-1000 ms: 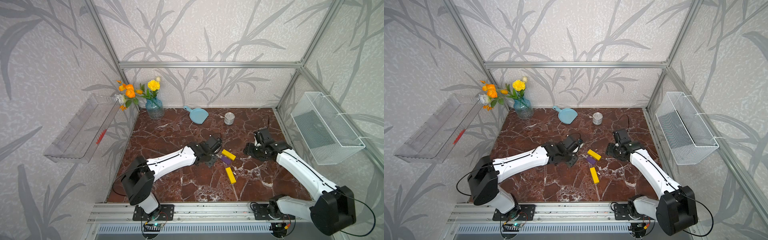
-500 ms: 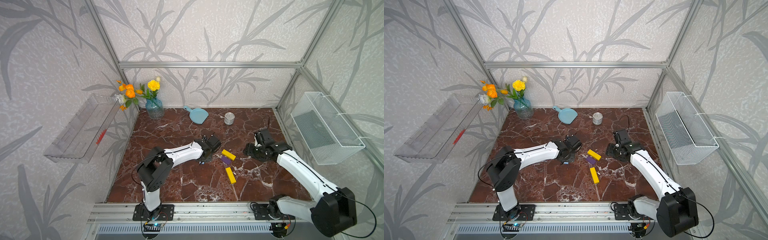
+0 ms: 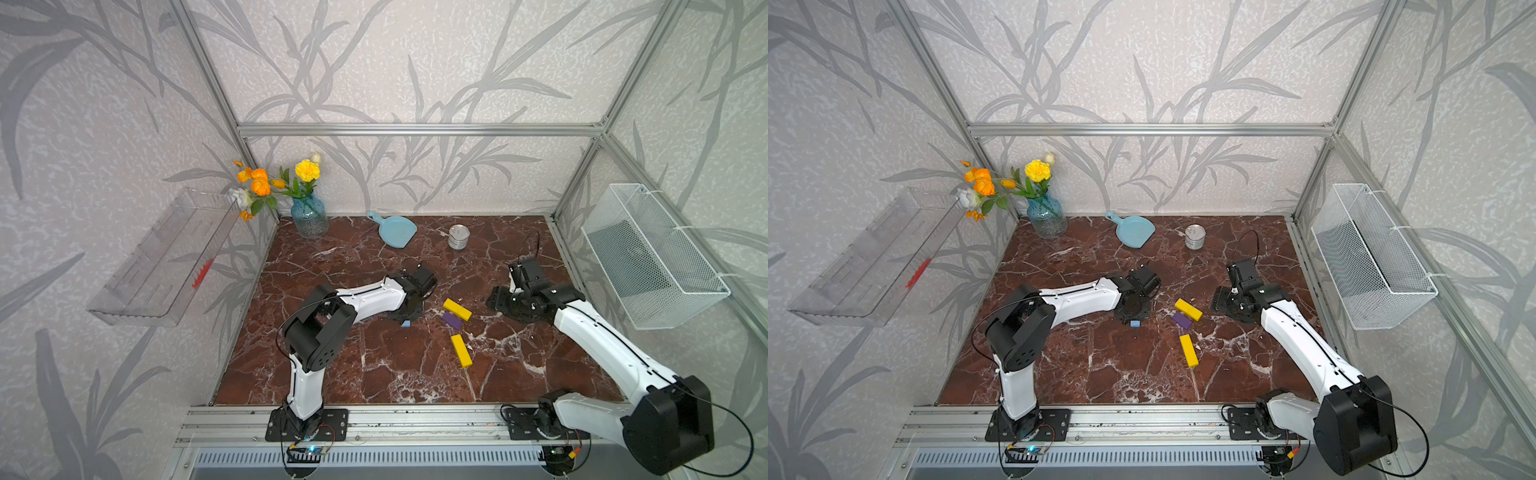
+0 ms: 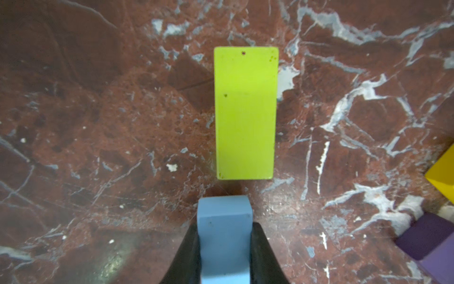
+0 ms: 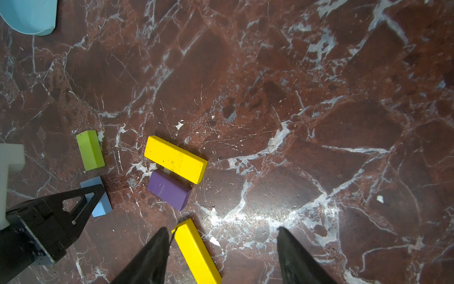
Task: Assemble the letter k with building blocks
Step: Assemble the building block at the center of the board.
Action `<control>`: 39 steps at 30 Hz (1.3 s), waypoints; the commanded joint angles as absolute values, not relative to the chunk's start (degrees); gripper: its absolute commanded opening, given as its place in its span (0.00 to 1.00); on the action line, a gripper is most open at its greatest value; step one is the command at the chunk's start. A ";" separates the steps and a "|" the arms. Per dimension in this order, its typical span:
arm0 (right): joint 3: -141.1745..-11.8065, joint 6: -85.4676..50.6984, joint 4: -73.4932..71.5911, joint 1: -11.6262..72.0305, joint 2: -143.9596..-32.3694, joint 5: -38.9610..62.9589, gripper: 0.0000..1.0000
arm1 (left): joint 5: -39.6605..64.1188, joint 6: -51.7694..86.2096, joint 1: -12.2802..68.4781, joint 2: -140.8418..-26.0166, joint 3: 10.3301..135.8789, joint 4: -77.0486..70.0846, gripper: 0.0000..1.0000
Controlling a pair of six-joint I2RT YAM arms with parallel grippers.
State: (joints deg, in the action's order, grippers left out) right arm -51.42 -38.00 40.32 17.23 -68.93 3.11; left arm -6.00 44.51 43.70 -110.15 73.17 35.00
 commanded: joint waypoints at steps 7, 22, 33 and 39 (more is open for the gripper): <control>-51.24 -37.81 40.78 17.05 -69.26 2.68 0.69 | -4.36 42.98 43.16 -112.85 75.59 34.53 0.00; -51.06 -38.03 40.61 17.05 -69.35 2.89 0.69 | -4.95 42.81 42.11 -113.86 75.32 34.64 0.00; -51.06 -37.97 40.79 17.05 -69.08 2.99 0.69 | -5.60 41.68 41.34 -115.01 75.83 35.33 0.00; -50.93 -38.09 40.84 17.05 -68.99 2.98 0.69 | -6.04 41.22 41.22 -115.29 76.28 35.98 0.00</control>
